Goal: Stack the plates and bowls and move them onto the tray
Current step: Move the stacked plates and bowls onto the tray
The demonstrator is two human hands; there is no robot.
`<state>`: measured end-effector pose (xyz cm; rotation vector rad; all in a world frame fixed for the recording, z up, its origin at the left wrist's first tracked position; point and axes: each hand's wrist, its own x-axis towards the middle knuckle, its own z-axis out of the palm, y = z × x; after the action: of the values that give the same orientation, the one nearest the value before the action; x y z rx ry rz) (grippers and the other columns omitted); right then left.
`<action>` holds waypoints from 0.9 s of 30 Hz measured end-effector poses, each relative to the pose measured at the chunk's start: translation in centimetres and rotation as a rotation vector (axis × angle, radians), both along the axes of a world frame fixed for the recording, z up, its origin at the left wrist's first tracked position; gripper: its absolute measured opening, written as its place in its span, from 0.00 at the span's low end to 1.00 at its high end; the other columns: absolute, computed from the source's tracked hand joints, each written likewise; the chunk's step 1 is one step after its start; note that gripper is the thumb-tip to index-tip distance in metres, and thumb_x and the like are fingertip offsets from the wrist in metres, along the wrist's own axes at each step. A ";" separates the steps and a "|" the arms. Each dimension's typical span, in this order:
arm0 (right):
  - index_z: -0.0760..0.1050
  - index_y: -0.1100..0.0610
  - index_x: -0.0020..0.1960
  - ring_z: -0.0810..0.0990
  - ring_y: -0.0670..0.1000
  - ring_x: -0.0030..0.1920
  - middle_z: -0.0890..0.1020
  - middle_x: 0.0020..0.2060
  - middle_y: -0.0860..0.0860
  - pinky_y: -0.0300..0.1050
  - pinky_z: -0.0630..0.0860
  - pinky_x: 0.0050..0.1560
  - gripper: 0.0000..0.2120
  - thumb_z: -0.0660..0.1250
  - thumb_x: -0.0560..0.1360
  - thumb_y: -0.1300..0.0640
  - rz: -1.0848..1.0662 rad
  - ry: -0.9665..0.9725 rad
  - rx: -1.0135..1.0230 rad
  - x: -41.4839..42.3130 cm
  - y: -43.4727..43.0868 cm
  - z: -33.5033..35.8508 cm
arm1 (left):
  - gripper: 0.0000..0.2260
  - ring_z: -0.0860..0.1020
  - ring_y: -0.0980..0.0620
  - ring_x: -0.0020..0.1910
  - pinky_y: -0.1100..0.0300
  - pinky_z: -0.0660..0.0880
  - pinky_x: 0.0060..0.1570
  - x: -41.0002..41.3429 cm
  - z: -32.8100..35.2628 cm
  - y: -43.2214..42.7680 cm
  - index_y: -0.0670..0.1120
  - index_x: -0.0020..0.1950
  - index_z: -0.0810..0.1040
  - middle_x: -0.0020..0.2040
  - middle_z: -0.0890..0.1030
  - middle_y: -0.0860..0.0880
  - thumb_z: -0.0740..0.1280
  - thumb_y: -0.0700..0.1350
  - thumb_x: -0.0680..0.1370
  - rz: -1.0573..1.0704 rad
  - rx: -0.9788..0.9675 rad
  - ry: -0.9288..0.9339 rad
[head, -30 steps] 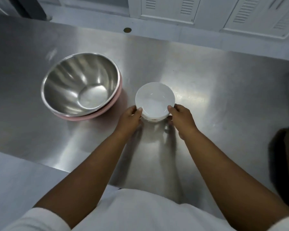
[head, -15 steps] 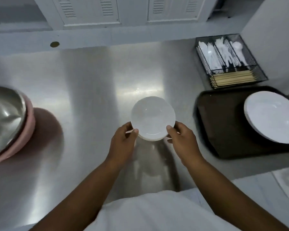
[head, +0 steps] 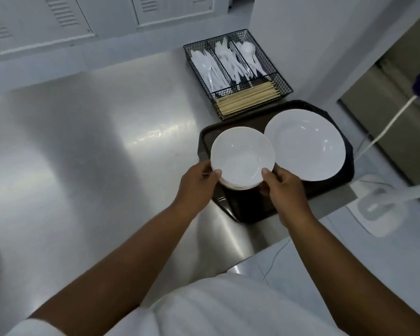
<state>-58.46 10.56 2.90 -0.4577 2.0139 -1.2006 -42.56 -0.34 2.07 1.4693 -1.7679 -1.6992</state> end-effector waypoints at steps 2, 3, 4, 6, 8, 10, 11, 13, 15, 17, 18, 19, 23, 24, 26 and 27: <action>0.80 0.48 0.59 0.82 0.50 0.56 0.84 0.54 0.46 0.51 0.81 0.57 0.13 0.65 0.76 0.48 0.033 0.041 0.038 -1.3 -0.1 -0.7 | 0.11 0.81 0.46 0.55 0.46 0.76 0.62 -1.2 -0.6 -0.2 0.49 0.60 0.79 0.54 0.82 0.51 0.66 0.48 0.79 -0.006 0.019 -0.050; 0.81 0.47 0.58 0.82 0.51 0.56 0.84 0.53 0.46 0.54 0.81 0.58 0.16 0.65 0.74 0.44 0.042 0.065 0.051 -1.7 -0.2 -1.0 | 0.12 0.81 0.47 0.54 0.46 0.76 0.61 -1.5 -0.8 -0.3 0.48 0.60 0.79 0.54 0.82 0.51 0.66 0.49 0.78 -0.009 0.020 -0.071; 0.81 0.45 0.57 0.82 0.51 0.56 0.85 0.52 0.45 0.56 0.80 0.59 0.18 0.64 0.71 0.41 0.046 0.076 0.058 -2.1 -0.2 -1.4 | 0.13 0.81 0.47 0.54 0.46 0.77 0.61 -1.7 -1.1 -0.3 0.49 0.60 0.80 0.54 0.83 0.50 0.66 0.49 0.78 -0.011 0.022 -0.086; 0.80 0.39 0.54 0.82 0.51 0.56 0.84 0.52 0.44 0.57 0.79 0.60 0.17 0.62 0.68 0.38 0.048 0.082 0.071 -2.4 -0.2 -1.9 | 0.12 0.81 0.48 0.53 0.46 0.77 0.60 -1.9 -1.3 -0.4 0.49 0.60 0.80 0.54 0.83 0.50 0.66 0.49 0.78 -0.011 0.028 -0.107; 0.79 0.31 0.49 0.82 0.51 0.57 0.84 0.53 0.43 0.57 0.79 0.61 0.11 0.62 0.68 0.38 0.065 0.084 0.073 -2.4 -0.2 -2.1 | 0.11 0.82 0.48 0.52 0.46 0.78 0.59 -2.1 -1.5 -0.5 0.50 0.59 0.80 0.54 0.83 0.51 0.66 0.49 0.78 -0.007 0.027 -0.110; 0.78 0.30 0.50 0.82 0.50 0.57 0.84 0.53 0.42 0.57 0.78 0.61 0.10 0.62 0.70 0.39 0.073 0.104 0.070 -2.2 -0.3 -1.9 | 0.11 0.82 0.49 0.53 0.47 0.78 0.59 -2.0 -1.7 -0.5 0.52 0.59 0.80 0.54 0.83 0.52 0.66 0.49 0.78 -0.010 0.022 -0.105; 0.79 0.35 0.54 0.81 0.50 0.57 0.84 0.54 0.43 0.56 0.78 0.62 0.12 0.63 0.72 0.41 0.074 0.124 0.074 -2.1 -0.3 -1.8 | 0.10 0.82 0.49 0.53 0.47 0.78 0.60 -1.9 -1.7 -0.5 0.53 0.58 0.80 0.53 0.83 0.52 0.67 0.50 0.77 -0.012 0.020 -0.100; 0.78 0.45 0.61 0.80 0.50 0.59 0.82 0.56 0.45 0.51 0.76 0.62 0.14 0.64 0.77 0.47 0.073 0.197 0.086 -1.7 -0.2 -1.5 | 0.06 0.82 0.50 0.52 0.47 0.77 0.60 -1.4 -1.9 -0.4 0.55 0.52 0.80 0.51 0.83 0.54 0.68 0.52 0.76 0.002 0.012 -0.095; 0.76 0.51 0.65 0.78 0.51 0.62 0.80 0.61 0.49 0.48 0.75 0.62 0.18 0.65 0.78 0.48 0.053 0.306 0.100 -1.3 -0.2 -1.0 | 0.08 0.82 0.50 0.51 0.47 0.78 0.59 -0.7 -1.9 -0.4 0.53 0.52 0.80 0.52 0.83 0.55 0.68 0.54 0.75 0.026 0.015 -0.078; 0.71 0.53 0.70 0.74 0.52 0.67 0.74 0.68 0.51 0.50 0.73 0.66 0.23 0.67 0.77 0.49 0.030 0.396 0.074 -0.3 -0.2 -0.2 | 0.13 0.82 0.50 0.52 0.48 0.77 0.60 0.7 -1.7 -0.3 0.54 0.58 0.78 0.57 0.81 0.54 0.69 0.55 0.75 0.067 0.038 -0.046; 0.70 0.54 0.72 0.72 0.52 0.69 0.72 0.70 0.51 0.49 0.72 0.67 0.24 0.67 0.77 0.50 0.028 0.443 0.050 0.1 -0.2 0.2 | 0.16 0.82 0.50 0.53 0.49 0.77 0.60 1.4 -1.5 -0.2 0.55 0.62 0.76 0.60 0.80 0.54 0.69 0.56 0.76 0.084 0.047 -0.030; 0.69 0.54 0.72 0.71 0.52 0.70 0.72 0.70 0.51 0.48 0.70 0.67 0.25 0.68 0.77 0.50 0.031 0.488 0.026 0.6 -0.2 0.7 | 0.20 0.82 0.50 0.54 0.52 0.78 0.58 2.2 -1.4 -0.2 0.53 0.67 0.74 0.62 0.79 0.53 0.69 0.56 0.76 0.096 0.054 -0.023; 0.72 0.56 0.70 0.70 0.49 0.69 0.74 0.69 0.52 0.41 0.66 0.66 0.22 0.69 0.77 0.55 0.137 0.576 -0.083 5.7 -1.7 1.4 | 0.24 0.82 0.53 0.52 0.62 0.77 0.49 8.6 -0.9 0.0 0.50 0.72 0.71 0.63 0.78 0.54 0.67 0.55 0.77 0.195 0.046 -0.021; 0.73 0.57 0.70 0.72 0.48 0.68 0.75 0.67 0.53 0.40 0.67 0.66 0.21 0.69 0.77 0.56 0.175 0.568 -0.106 7.4 -2.2 1.2 | 0.23 0.82 0.52 0.52 0.61 0.78 0.50 10.6 -0.9 0.0 0.50 0.71 0.71 0.62 0.79 0.54 0.67 0.54 0.77 0.231 0.049 -0.026; 0.75 0.57 0.68 0.75 0.49 0.64 0.77 0.66 0.52 0.44 0.72 0.66 0.19 0.69 0.78 0.57 0.269 0.501 -0.125 11.4 -3.2 0.5 | 0.22 0.82 0.51 0.54 0.54 0.78 0.57 15.1 -0.9 0.3 0.50 0.71 0.72 0.62 0.80 0.52 0.67 0.54 0.78 0.309 0.057 -0.045; 0.75 0.56 0.68 0.77 0.49 0.63 0.77 0.65 0.52 0.46 0.74 0.65 0.19 0.69 0.78 0.57 0.320 0.449 -0.124 13.6 -3.8 0.1 | 0.22 0.82 0.50 0.54 0.53 0.77 0.59 17.6 -1.0 0.5 0.50 0.71 0.72 0.62 0.80 0.52 0.67 0.53 0.78 0.345 0.061 -0.059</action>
<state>-44.86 6.77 3.05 -1.1507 2.1252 -1.0918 -24.95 0.14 1.03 1.7477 -1.3973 -1.5571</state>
